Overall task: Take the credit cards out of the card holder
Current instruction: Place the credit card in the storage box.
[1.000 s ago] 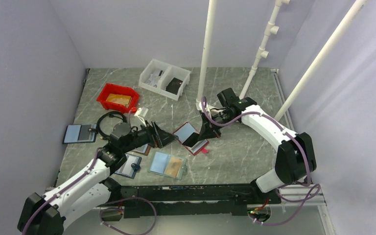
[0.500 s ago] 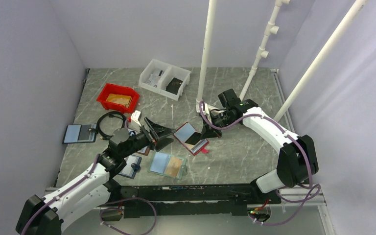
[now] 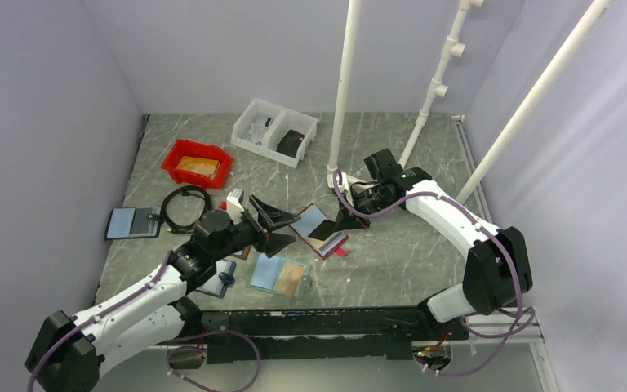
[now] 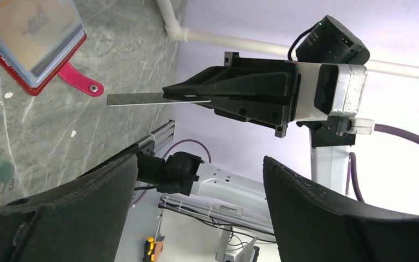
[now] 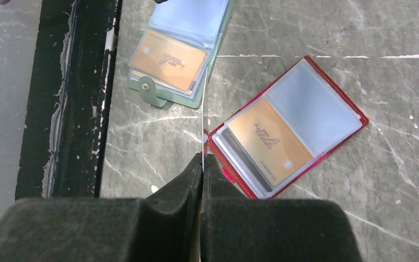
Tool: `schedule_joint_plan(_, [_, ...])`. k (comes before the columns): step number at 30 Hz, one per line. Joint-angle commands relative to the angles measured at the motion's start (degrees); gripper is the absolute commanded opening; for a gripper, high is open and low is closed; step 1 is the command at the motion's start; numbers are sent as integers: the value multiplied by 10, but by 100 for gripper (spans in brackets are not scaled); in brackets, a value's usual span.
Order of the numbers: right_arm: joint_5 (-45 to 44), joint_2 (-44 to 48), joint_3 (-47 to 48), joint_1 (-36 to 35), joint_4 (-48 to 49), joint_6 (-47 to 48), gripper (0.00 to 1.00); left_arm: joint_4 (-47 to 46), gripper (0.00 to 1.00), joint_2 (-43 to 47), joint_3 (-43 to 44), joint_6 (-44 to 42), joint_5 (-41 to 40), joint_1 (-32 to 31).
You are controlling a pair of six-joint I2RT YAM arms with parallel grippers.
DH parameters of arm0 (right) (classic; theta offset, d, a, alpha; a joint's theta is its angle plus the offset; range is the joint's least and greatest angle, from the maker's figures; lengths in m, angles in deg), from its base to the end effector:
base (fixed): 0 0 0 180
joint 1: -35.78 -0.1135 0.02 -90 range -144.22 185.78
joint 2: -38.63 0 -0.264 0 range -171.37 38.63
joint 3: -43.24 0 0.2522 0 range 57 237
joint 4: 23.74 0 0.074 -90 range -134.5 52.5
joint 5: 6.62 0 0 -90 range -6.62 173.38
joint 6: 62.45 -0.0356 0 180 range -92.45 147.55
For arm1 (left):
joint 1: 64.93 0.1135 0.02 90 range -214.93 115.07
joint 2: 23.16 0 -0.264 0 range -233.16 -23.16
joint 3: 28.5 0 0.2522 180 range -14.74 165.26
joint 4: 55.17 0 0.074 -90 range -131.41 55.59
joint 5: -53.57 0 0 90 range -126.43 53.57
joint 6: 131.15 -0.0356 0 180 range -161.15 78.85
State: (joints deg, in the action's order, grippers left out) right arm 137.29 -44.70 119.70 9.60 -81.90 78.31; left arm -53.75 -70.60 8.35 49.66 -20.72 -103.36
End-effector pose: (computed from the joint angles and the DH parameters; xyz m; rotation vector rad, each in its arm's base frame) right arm 0.2384 0.1493 0.2595 -1.6553 1.6614 1.0482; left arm 0.1470 -0.1289 0.2391 -0.7457 2.0694 -1.7284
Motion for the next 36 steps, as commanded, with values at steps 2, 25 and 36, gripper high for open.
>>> schedule_joint_plan(2, [-6, 29, -11, -2, 27, -3, 0, -31, 89, -30, 37, 40, -31, -19])
schedule_joint_plan(25, [-97, 127, -101, -40, 159, -13, 0, -135, 76, -243, 77, 181, -97, -72])
schedule_joint_plan(36, [-122, 140, -119, -59, 180, -8, 0, -220, 20, -311, 73, 184, -76, -79])
